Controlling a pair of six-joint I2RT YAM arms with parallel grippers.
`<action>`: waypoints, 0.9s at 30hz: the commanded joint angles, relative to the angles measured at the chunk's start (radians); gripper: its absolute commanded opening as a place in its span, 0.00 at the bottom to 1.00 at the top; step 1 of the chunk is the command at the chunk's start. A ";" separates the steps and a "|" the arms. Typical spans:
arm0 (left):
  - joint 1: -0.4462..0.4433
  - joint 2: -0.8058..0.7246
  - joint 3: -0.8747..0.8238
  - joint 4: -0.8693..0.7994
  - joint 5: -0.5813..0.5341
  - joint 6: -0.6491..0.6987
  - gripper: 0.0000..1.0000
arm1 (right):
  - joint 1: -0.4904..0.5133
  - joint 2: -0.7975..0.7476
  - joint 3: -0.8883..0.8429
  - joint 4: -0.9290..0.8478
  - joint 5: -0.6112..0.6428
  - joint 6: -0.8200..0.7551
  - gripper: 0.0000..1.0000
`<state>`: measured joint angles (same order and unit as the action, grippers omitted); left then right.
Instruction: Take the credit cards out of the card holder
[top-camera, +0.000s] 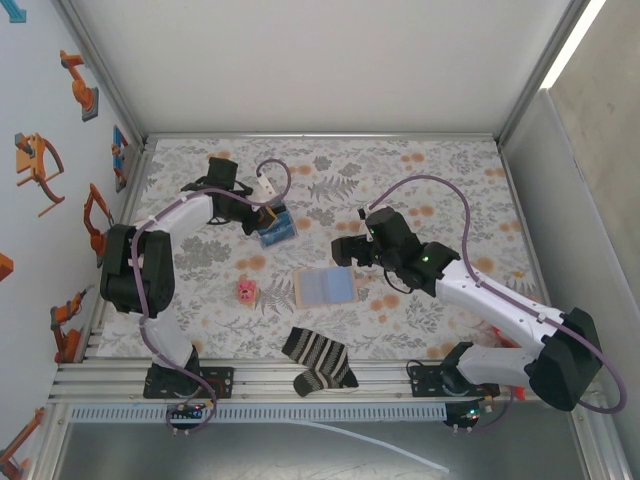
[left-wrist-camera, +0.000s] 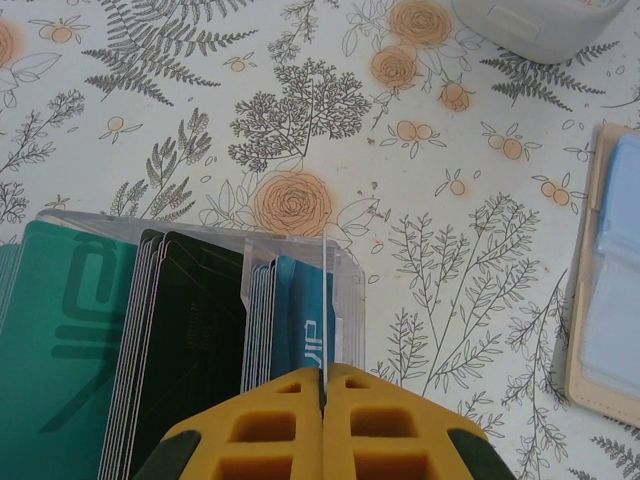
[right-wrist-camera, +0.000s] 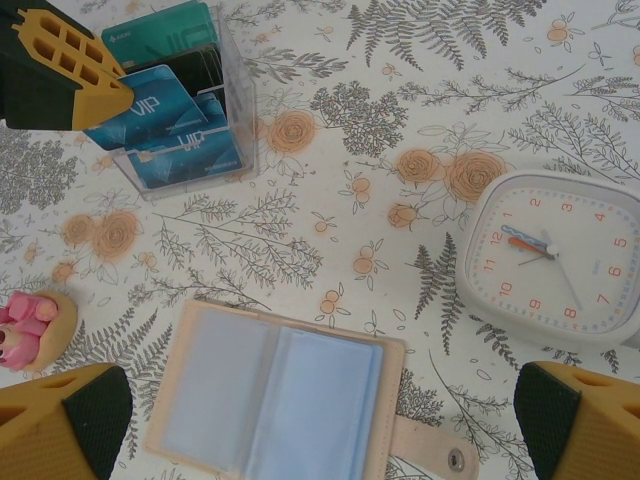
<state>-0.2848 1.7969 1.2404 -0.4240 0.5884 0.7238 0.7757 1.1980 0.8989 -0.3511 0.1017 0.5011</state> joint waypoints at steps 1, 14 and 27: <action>0.009 0.017 0.032 -0.011 0.001 0.035 0.00 | -0.003 -0.020 -0.003 0.007 0.004 0.008 0.98; 0.007 0.011 0.033 0.007 -0.011 0.026 0.24 | -0.003 -0.020 0.000 0.003 0.001 0.011 0.98; 0.003 -0.004 0.033 -0.030 -0.019 0.041 0.08 | -0.003 -0.040 -0.013 0.001 0.006 0.013 0.98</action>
<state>-0.2802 1.8042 1.2476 -0.4248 0.5571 0.7391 0.7757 1.1812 0.8986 -0.3515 0.0982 0.5014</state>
